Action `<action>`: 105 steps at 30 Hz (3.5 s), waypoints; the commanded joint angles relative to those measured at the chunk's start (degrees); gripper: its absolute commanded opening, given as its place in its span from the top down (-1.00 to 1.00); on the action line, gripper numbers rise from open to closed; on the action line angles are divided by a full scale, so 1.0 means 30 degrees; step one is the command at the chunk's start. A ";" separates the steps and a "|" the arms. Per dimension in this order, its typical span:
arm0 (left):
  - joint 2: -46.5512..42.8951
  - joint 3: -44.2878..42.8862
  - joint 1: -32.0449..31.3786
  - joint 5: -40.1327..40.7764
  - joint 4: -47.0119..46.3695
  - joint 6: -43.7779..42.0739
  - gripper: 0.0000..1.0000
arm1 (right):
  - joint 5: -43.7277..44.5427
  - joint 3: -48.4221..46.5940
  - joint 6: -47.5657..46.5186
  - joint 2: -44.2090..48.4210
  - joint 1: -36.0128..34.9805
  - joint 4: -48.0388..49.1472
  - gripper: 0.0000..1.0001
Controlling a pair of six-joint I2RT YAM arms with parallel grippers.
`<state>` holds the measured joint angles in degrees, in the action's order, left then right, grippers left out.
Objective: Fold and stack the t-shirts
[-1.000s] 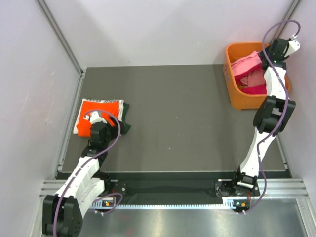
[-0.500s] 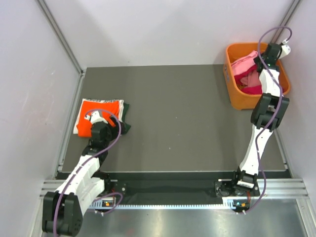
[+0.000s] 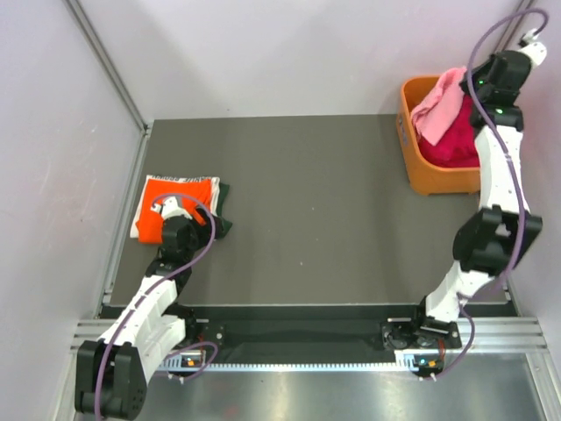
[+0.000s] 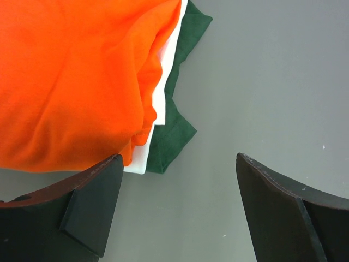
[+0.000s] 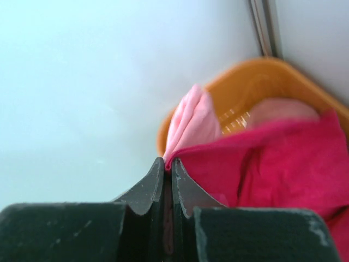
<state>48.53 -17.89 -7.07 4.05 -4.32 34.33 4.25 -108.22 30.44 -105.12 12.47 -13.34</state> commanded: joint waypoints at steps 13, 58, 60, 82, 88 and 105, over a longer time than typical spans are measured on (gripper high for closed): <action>-0.0094 -0.0131 -0.0045 -0.1815 -0.1519 -0.0280 -0.83 | -0.3677 0.1008 -0.2814 0.5567 -0.1514 -0.3687 1.00; 0.1751 -0.0335 -0.0133 -0.3812 -0.2574 -0.0339 -0.85 | 0.4090 1.0204 -0.2616 0.7151 -0.2194 -0.3698 -0.78; 0.1869 -0.0365 -0.0163 -0.3812 -0.2546 -0.0368 -0.85 | 0.4091 1.0556 -0.2587 0.7033 -0.2135 -0.3348 -0.76; 0.1898 -0.0423 -0.0163 -0.3636 -0.2458 -0.0397 -0.83 | 0.4415 0.6379 -0.2763 0.6859 -0.1872 -0.3462 1.00; 0.1869 -0.0394 -0.0192 -0.3608 -0.2487 -0.0426 -0.83 | 0.4325 0.0464 -0.1885 0.4340 -0.0789 -0.4780 1.00; 0.1840 -0.0306 -0.0251 -0.3754 -0.2751 -0.0456 -0.83 | -0.0597 0.2812 -0.4459 0.4888 -0.2214 -0.4403 -0.32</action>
<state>54.26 -17.89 -7.57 -6.66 -9.06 33.87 7.25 -107.44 21.08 -97.80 10.31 -30.24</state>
